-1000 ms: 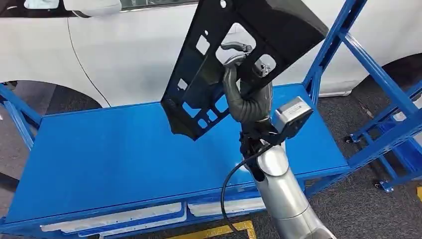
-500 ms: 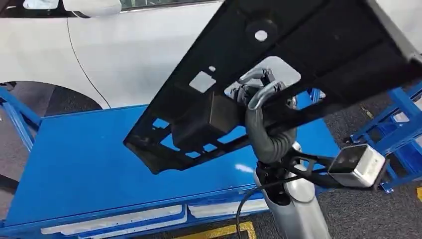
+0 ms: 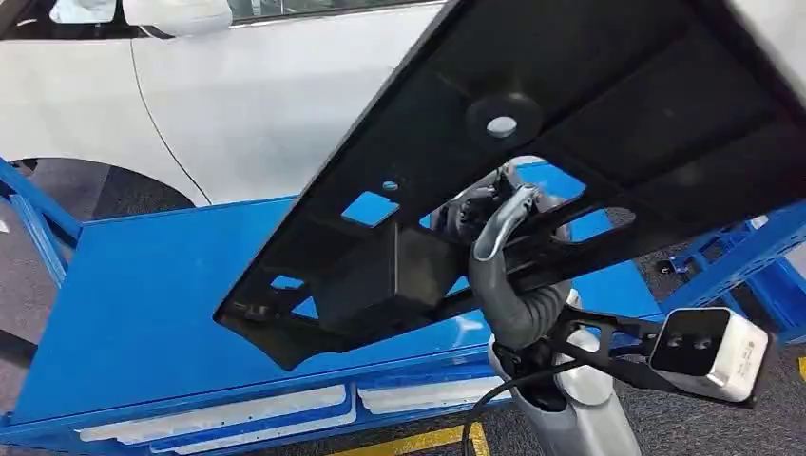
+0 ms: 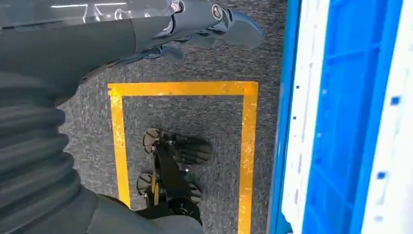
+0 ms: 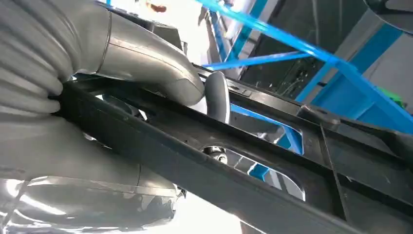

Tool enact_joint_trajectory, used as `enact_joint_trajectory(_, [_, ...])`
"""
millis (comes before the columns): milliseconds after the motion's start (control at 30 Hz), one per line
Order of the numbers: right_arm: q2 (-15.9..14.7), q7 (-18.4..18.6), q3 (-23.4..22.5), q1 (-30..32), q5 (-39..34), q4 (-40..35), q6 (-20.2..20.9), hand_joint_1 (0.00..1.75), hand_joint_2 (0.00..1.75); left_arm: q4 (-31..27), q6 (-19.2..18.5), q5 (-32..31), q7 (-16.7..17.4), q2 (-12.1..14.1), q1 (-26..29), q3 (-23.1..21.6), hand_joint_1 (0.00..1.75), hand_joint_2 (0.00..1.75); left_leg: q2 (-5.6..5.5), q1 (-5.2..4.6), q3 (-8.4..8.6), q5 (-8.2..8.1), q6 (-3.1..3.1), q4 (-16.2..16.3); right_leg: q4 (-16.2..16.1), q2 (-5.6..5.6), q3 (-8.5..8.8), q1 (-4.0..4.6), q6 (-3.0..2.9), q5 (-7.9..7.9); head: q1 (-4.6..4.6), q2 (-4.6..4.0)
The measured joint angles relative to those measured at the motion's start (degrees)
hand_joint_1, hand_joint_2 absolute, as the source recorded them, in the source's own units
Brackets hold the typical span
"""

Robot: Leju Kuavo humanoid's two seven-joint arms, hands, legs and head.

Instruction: Take the parts from the cabinet and place them on the table.

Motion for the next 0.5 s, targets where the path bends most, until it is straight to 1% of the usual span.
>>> enact_joint_trajectory(33, [-0.2,0.0,0.5,-0.1,-0.1,0.0,0.5,1.75,1.75,0.0,0.1,0.0,0.1,0.1,0.0,0.0,0.00,1.75,-0.06,0.02,-0.15,-0.06,-0.33,0.1,-0.7,-0.20,-0.06,-0.35,-0.63,0.57,-0.02,-0.02])
enact_joint_trajectory(67, [-0.4,-0.1,0.9,-0.1,-0.1,0.2,0.9,1.75,1.75,0.0,0.3,0.0,0.1,0.1,0.1,0.1,0.00,1.75,0.06,0.18,-0.48,-1.66,-0.57,1.1,-1.0,-0.41,-0.16,-0.45,-0.99,1.03,-0.09,-0.02])
enact_joint_trajectory(100, [-0.7,-0.6,1.4,-0.2,-0.2,0.4,1.5,1.75,1.75,0.0,0.4,0.0,0.1,0.0,0.1,0.1,0.00,1.75,0.08,0.18,-1.45,-4.44,-0.78,4.0,-1.1,-0.48,-0.50,-0.46,-1.37,1.35,-0.13,-0.02])
enact_joint_trajectory(133, [-1.0,-1.0,1.8,-0.3,-0.3,0.6,2.0,1.75,1.75,0.0,0.5,0.0,0.0,0.0,0.1,0.1,0.00,1.75,0.09,0.23,-3.05,-7.42,-1.00,8.5,-1.0,-0.53,-0.97,-0.38,-1.43,1.66,-0.11,-0.02])
enact_joint_trajectory(167, [-1.4,-1.4,2.1,-0.3,-0.6,0.9,2.5,1.75,1.75,0.0,0.5,0.1,0.0,0.0,0.1,0.1,0.00,1.75,0.09,0.24,-4.64,-9.83,-1.15,13.1,-1.0,-0.58,-1.46,-0.25,-1.51,2.02,-0.11,-0.02])
enact_joint_trajectory(200, [-1.8,-1.8,2.3,-0.3,-0.7,1.1,2.8,1.75,1.75,0.0,0.5,0.0,-0.1,0.0,0.1,0.2,0.00,1.75,0.08,0.24,-5.68,-11.37,-1.24,16.6,-1.0,-0.61,-2.01,-0.14,-1.53,2.42,-0.09,-0.02])
enact_joint_trajectory(233, [-2.2,-1.9,2.6,-0.3,-1.0,1.3,3.0,1.75,1.75,0.0,0.5,0.0,-0.2,0.0,0.2,0.2,0.00,1.75,0.09,0.24,-5.52,-11.56,-1.25,17.7,-0.9,-0.61,-2.59,-0.08,-1.48,2.83,-0.11,0.00])
enact_joint_trajectory(267, [-2.6,-1.9,2.9,-0.5,-1.5,1.5,3.3,1.75,1.75,0.0,0.4,-0.3,-0.1,0.0,0.2,0.2,0.00,1.75,0.09,0.23,-3.81,-10.53,-1.17,15.7,-0.8,-0.60,-3.16,-0.05,-1.41,3.22,-0.09,-0.02])
enact_joint_trajectory(300, [-2.9,-1.8,3.2,-0.8,-2.1,1.7,3.3,1.75,1.75,0.0,0.4,-0.4,0.0,0.0,0.1,0.2,0.00,1.75,0.09,0.23,-1.02,-8.83,-1.03,11.5,-0.7,-0.58,-3.62,-0.05,-1.30,3.58,-0.11,-0.02])
enact_joint_trajectory(333, [-3.3,-1.7,3.4,-1.4,-2.8,1.9,3.3,1.75,1.75,0.0,0.4,-0.5,0.3,0.0,0.1,0.2,0.00,1.75,0.09,0.24,2.80,-6.79,-0.81,5.6,-0.6,-0.54,-4.05,-0.05,-1.13,3.97,-0.11,-0.02])
enact_joint_trajectory(367, [-3.6,-1.6,3.5,-2.0,-3.4,2.0,3.2,1.75,1.75,0.0,0.4,-0.7,0.5,0.0,-0.1,0.2,0.00,1.75,0.09,0.23,6.42,-5.81,-0.50,0.1,-0.4,-0.50,-4.27,-0.05,-0.91,4.35,-0.13,0.00])
enact_joint_trajectory(400, [-3.8,-1.5,3.5,-2.6,-3.8,2.0,3.2,1.75,1.75,0.0,0.4,-0.9,0.8,0.0,-0.3,0.2,0.00,1.75,0.06,-0.22,6.30,-6.11,-0.15,-0.8,-0.4,-0.53,-4.36,0.27,-0.46,4.69,-0.07,0.00])
enact_joint_trajectory(433, [-4.1,-1.3,3.6,-3.2,-4.1,2.2,3.1,1.75,1.75,0.0,0.6,-0.9,1.0,-0.1,-0.4,0.2,0.00,1.75,-0.05,-0.28,6.06,-5.62,0.19,-0.9,-0.5,-0.56,-4.38,0.11,-0.05,4.98,0.17,-0.02])
enact_joint_trajectory(500, [-4.5,-0.9,3.9,-4.5,-5.0,2.6,2.9,1.75,1.75,0.0,0.8,-0.9,1.7,-0.1,-0.3,0.2,0.00,1.75,-0.05,-0.51,5.71,-5.09,0.85,-0.6,-0.8,-0.56,-4.35,-0.14,0.59,5.87,0.15,0.00])
